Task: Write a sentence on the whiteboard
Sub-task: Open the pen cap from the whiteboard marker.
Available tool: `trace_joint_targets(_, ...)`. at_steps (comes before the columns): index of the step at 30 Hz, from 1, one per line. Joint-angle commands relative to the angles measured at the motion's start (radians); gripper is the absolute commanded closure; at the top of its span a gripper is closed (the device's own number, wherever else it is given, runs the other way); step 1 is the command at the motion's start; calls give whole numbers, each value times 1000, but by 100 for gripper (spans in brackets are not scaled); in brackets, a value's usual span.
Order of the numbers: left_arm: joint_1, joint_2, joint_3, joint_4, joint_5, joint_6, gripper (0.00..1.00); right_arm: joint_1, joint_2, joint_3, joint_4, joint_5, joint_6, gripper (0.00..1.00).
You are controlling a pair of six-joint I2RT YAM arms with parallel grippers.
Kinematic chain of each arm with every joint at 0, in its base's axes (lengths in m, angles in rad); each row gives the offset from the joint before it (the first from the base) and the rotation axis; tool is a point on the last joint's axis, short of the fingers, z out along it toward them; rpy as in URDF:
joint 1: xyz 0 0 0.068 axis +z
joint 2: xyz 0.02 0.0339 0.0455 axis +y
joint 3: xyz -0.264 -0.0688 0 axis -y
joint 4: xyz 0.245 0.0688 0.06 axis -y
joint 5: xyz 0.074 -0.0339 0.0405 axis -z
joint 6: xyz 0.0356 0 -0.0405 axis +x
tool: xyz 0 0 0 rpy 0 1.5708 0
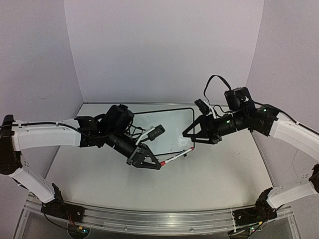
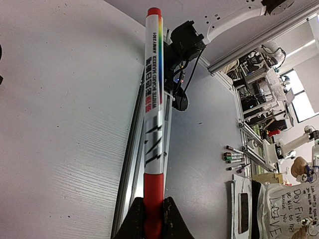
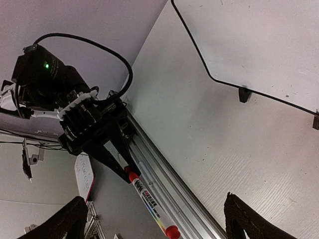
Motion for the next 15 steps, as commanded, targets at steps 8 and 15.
trace_joint_targets(8, 5, -7, 40, 20, 12, 20, 100, 65, 61, -87, 132, -190, -17, 40)
trace_joint_targets(15, 5, -1, 44, 40, 20, 12, 100, 103, 100, -110, 215, -202, 13, 62)
